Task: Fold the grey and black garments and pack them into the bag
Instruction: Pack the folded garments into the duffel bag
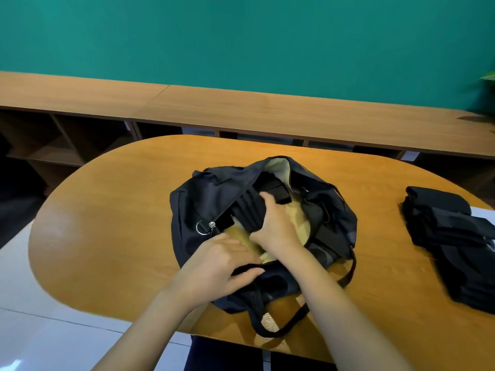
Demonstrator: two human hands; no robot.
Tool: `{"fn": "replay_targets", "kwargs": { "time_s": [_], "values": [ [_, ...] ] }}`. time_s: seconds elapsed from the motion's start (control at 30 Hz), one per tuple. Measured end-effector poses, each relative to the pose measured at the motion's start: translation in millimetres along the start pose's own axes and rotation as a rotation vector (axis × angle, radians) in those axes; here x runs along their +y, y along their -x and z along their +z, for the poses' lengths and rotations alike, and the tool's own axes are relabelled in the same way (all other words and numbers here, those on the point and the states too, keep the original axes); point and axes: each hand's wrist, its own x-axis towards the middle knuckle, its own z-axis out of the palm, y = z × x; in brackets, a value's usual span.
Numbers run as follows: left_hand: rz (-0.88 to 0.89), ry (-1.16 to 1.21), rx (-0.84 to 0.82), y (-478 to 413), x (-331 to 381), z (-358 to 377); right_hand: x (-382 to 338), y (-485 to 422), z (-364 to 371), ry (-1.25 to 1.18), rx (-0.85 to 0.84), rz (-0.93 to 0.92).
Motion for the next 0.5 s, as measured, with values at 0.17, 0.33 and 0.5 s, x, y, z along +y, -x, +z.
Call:
{"fn": "replay_targets", "kwargs": {
  "time_s": [0.17,0.33,0.5],
  "values": [
    [-0.133,0.088,-0.083,-1.9,-2.6,-9.6,22.8,11.5,-6.4,-0.072,-0.236,-0.071],
    [-0.161,0.096,0.103,-48.4,-5.0,-13.0,76.3,39.2,-28.4,0.358,0.201,-0.376],
    [-0.074,-0.180,-0.380,-112.0,-32.6,43.6,118.6,45.9,-2.3,0.516,0.132,-0.268]
  ]
}}
